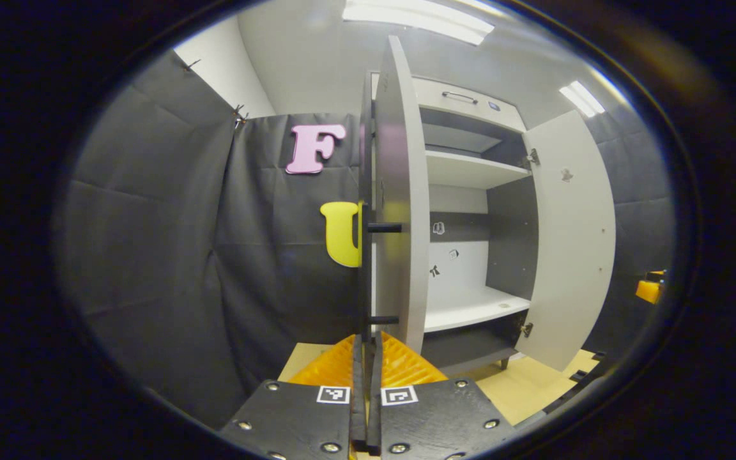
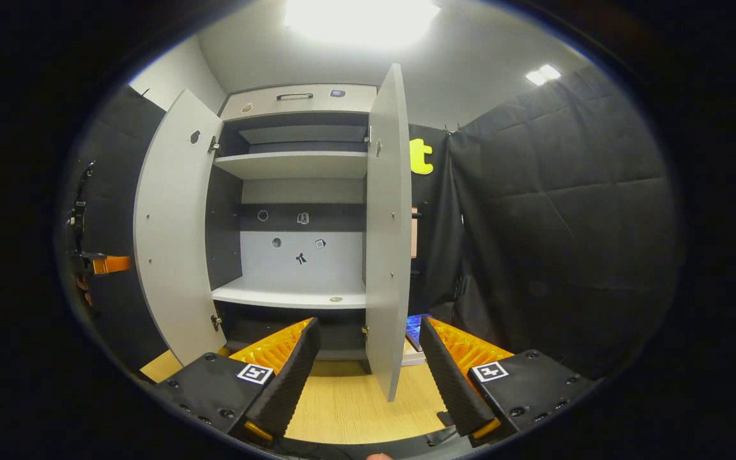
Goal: Open the right door of the double-door shoe cabinet with the right hand, and open the left door with the left hand.
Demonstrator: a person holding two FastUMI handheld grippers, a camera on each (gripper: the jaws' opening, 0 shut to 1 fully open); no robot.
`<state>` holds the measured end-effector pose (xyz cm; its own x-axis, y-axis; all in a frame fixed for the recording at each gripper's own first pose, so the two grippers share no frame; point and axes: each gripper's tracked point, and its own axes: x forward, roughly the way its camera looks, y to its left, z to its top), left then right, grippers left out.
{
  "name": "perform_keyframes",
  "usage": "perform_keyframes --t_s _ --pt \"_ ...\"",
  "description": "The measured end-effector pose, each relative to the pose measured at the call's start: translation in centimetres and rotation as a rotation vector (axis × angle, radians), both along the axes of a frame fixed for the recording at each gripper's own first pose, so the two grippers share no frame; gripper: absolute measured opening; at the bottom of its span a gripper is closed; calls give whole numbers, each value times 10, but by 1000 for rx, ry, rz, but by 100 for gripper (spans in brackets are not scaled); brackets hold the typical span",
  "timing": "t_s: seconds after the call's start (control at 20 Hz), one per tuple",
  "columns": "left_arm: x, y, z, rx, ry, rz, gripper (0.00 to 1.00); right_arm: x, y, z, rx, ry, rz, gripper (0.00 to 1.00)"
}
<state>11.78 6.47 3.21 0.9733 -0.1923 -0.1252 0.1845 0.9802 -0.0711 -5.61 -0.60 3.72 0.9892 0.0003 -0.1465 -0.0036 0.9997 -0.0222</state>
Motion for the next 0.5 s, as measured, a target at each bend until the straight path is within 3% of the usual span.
perform_keyframes --t_s 0.2,0.3,0.35,0.5 --pt "-32 -9 -4 12 19 37 0 3 -12 6 -21 -18 36 98" --pt "-46 -17 -7 17 13 51 6 4 -19 11 -22 -33 53 98" --pt "-54 -20 -10 15 15 61 0 4 -23 12 -23 -40 62 99" --pt "-79 -30 -12 7 7 82 0 5 -34 12 -25 -52 78 98"
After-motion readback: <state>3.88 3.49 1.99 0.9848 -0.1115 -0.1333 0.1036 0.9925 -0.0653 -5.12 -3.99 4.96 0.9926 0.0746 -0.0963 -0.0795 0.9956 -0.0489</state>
